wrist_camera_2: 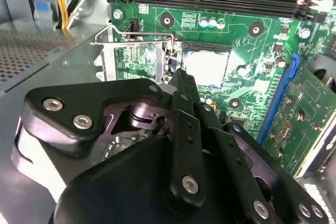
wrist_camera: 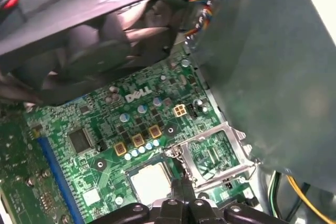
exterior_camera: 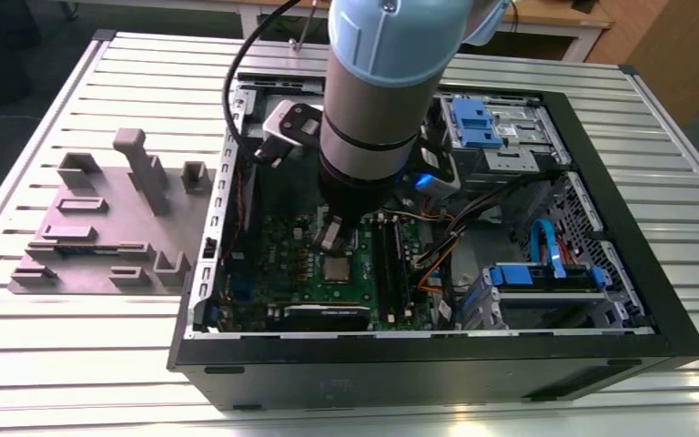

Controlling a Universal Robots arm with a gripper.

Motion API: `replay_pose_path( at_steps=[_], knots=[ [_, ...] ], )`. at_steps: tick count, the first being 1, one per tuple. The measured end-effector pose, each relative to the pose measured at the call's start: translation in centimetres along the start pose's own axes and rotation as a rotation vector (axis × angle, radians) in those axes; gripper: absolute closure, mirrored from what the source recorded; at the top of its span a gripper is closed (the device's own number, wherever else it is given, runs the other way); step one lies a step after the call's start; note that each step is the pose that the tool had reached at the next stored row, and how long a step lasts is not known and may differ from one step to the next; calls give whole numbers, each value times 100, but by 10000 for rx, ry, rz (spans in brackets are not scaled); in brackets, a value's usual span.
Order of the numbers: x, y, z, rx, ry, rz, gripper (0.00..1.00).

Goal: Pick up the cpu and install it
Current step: 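Close the cpu cover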

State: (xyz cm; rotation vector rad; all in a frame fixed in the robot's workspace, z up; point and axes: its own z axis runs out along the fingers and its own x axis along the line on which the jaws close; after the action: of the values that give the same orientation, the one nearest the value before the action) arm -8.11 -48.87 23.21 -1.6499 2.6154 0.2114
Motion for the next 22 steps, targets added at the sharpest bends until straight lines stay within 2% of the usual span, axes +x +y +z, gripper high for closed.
replay_pose_path(
  at_steps=[4, 5, 7, 11, 12, 13, 14, 18, 22],
  knots=[
    [-3, -12, 14, -53, 32, -505, 90],
    [-13, -35, 15, -81, -28, -510, 90],
    [-39, -88, 17, -194, -284, -521, 90],
    [-77, -168, 16, -488, -935, -549, 90],
    [-83, -182, 19, -538, -1047, -551, 90],
    [-88, -193, 27, -553, -1094, -535, 90],
    [-94, -204, 33, -551, -1107, -498, 90],
    [-124, -238, 56, -533, -1126, -374, 90],
    [-190, -254, 88, -533, -1133, -361, 90]
  ],
)
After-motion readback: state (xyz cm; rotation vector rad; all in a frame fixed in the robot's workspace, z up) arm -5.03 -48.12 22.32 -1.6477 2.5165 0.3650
